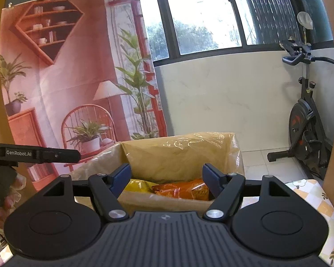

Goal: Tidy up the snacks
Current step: 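Move both tools back toward the remaining snacks beside the box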

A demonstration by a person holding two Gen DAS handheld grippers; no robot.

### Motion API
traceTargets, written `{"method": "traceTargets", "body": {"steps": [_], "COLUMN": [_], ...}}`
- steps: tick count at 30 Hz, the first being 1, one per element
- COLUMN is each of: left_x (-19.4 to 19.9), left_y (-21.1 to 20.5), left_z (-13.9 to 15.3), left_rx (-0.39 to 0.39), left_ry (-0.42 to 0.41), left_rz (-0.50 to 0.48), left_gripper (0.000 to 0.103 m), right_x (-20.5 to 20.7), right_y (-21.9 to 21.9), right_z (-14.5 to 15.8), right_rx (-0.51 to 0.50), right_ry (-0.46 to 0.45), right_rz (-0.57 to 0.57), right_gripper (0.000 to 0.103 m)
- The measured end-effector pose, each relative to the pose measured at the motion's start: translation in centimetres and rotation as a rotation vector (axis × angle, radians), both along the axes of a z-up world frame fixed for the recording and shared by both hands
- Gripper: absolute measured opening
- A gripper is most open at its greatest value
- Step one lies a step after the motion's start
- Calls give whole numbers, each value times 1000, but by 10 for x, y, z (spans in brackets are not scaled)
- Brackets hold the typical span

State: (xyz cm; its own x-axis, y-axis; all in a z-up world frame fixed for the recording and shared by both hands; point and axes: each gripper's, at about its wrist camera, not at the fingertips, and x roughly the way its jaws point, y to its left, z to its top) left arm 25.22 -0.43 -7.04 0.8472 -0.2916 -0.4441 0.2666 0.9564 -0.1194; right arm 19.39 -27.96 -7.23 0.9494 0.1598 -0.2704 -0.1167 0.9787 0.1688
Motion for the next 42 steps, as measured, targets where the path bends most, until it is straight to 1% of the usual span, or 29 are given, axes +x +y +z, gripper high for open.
{"method": "traceTargets", "body": {"steps": [3, 7, 12, 16, 20, 24, 26, 30, 32, 36, 40, 42], "left_x": [-13, -26, -39, -44, -47, -50, -54, -53, -55, -56, -59, -60], "left_y": [5, 11, 18, 26, 36, 44, 47, 57, 60, 66, 68, 68], "left_z": [-4, -15, -42, -70, -90, -94, -96, -103, -107, -112, -116, -118], "left_rx": [11, 14, 8, -12, -31, 1, 13, 6, 5, -14, -27, -31], "left_ry": [9, 47, 114, 187, 247, 248, 241, 256, 260, 262, 264, 272], "left_rz": [2, 8, 18, 31, 54, 51, 52, 50, 51, 58, 69, 75], "left_gripper": [89, 89, 89, 88, 86, 85, 85, 85, 85, 85, 85, 85], "right_x": [-16, -30, -42, -46, -41, -32, -28, -21, -17, -9, -2, 1], "right_y": [0, -1, 3, 11, 25, 44, 54, 71, 76, 83, 83, 86], "right_z": [-2, -11, -26, -45, -68, -83, -87, -97, -103, -117, -131, -137], "right_rx": [12, 24, 25, 33, 64, 102, 94, 92, 99, 123, 158, 170], "right_ry": [1, 25, 75, 136, 228, 300, 321, 365, 396, 480, 565, 592], "right_rz": [4, -7, -17, -8, 14, 63, 80, 104, 109, 111, 102, 101], "right_gripper": [79, 79, 79, 79, 79, 79, 78, 77, 74, 70, 69, 68]}}
